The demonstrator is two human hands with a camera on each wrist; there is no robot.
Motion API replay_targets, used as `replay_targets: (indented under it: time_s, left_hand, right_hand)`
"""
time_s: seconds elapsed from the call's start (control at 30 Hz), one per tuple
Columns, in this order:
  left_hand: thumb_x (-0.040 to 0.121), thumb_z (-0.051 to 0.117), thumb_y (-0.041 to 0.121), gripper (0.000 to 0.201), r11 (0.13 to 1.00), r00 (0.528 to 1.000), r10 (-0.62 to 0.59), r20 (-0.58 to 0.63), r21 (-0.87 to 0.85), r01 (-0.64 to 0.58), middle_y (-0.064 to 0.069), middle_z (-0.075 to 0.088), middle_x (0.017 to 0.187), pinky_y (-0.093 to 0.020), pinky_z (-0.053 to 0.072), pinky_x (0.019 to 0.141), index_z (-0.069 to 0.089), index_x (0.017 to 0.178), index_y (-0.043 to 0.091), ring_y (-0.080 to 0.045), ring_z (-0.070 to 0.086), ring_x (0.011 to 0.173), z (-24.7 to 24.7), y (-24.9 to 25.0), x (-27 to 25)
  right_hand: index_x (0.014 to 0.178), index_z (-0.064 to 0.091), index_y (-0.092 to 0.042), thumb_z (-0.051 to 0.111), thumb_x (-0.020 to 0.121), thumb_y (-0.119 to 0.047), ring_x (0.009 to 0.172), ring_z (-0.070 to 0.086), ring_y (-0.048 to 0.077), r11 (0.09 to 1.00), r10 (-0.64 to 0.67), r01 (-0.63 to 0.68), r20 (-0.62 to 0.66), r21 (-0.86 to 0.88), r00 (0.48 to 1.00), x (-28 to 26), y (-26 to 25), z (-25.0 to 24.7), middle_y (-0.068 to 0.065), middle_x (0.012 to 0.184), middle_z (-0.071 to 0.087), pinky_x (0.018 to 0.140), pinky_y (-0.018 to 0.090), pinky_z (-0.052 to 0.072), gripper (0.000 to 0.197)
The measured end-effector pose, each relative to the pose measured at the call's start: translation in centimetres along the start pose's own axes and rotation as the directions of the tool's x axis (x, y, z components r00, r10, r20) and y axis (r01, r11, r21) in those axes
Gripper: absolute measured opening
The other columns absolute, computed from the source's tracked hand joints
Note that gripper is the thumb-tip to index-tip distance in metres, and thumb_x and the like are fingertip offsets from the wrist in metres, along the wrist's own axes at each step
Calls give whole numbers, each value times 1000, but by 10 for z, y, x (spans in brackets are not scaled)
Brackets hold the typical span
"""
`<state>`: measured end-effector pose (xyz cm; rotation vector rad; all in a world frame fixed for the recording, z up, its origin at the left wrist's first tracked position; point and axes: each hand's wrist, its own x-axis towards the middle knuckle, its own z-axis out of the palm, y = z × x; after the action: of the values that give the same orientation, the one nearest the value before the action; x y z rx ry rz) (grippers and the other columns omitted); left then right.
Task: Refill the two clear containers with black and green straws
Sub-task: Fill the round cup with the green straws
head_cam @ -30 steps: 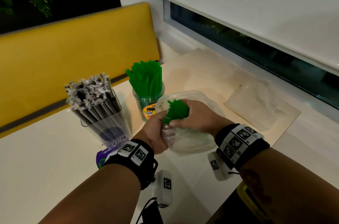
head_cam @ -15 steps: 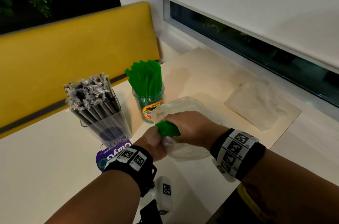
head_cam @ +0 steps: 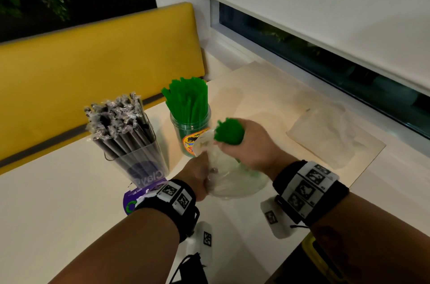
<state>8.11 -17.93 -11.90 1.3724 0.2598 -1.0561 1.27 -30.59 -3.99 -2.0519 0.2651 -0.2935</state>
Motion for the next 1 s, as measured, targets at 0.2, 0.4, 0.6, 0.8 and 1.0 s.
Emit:
replay_targets:
  time_s: [0.2, 0.4, 0.6, 0.8, 1.0]
  left_hand:
    - [82, 53, 41, 54, 864, 931, 239, -277, 498, -74, -17, 60, 117, -47, 54, 91, 47, 122, 5, -36, 62, 104, -12, -35, 19]
    - [68, 76, 18, 109, 809, 716, 565, -410, 447, -382, -11, 21, 155, -43, 27, 118, 8, 153, 11, -28, 26, 143, 8, -19, -9]
    - [54, 94, 31, 139, 704, 590, 708, -388, 328, -630, -2, 21, 158, -34, 20, 120, -4, 153, 28, -15, 26, 144, 15, 54, -17]
    - [54, 93, 29, 135, 712, 594, 701, -394, 355, -605, -4, 31, 153, -40, 31, 116, 0, 152, 32, -19, 34, 140, 4, 81, 5]
    - [41, 91, 35, 117, 666, 568, 744, -352, 326, -671, 13, 58, 125, -45, 49, 101, 26, 138, 39, -13, 57, 119, -1, 76, 24]
  right_hand:
    - [83, 70, -9, 76, 73, -19, 87, 66, 34, 891, 84, 58, -288, 451, 954, 27, -52, -49, 19, 88, 67, 83, 46, 55, 17]
    - [77, 64, -8, 69, 72, 3, 73, 63, 28, 737, 85, 328, -563, 591, 822, 66, -88, -90, 10, 71, 64, 77, 42, 56, 13]
    - [90, 60, -6, 72, 77, -15, 71, 63, 25, 935, -127, 280, -532, 216, 837, 103, -110, -62, 16, 83, 63, 71, 35, 58, 20]
    - [77, 50, -22, 71, 81, -12, 54, 46, 2, 959, -178, 245, -372, 141, 911, 124, -117, -13, -8, 67, 49, 55, 20, 44, 24]
    - [87, 57, -8, 72, 78, -11, 64, 56, 18, 924, -92, 222, -382, 311, 919, 135, -116, 3, 5, 73, 55, 67, 44, 56, 18]
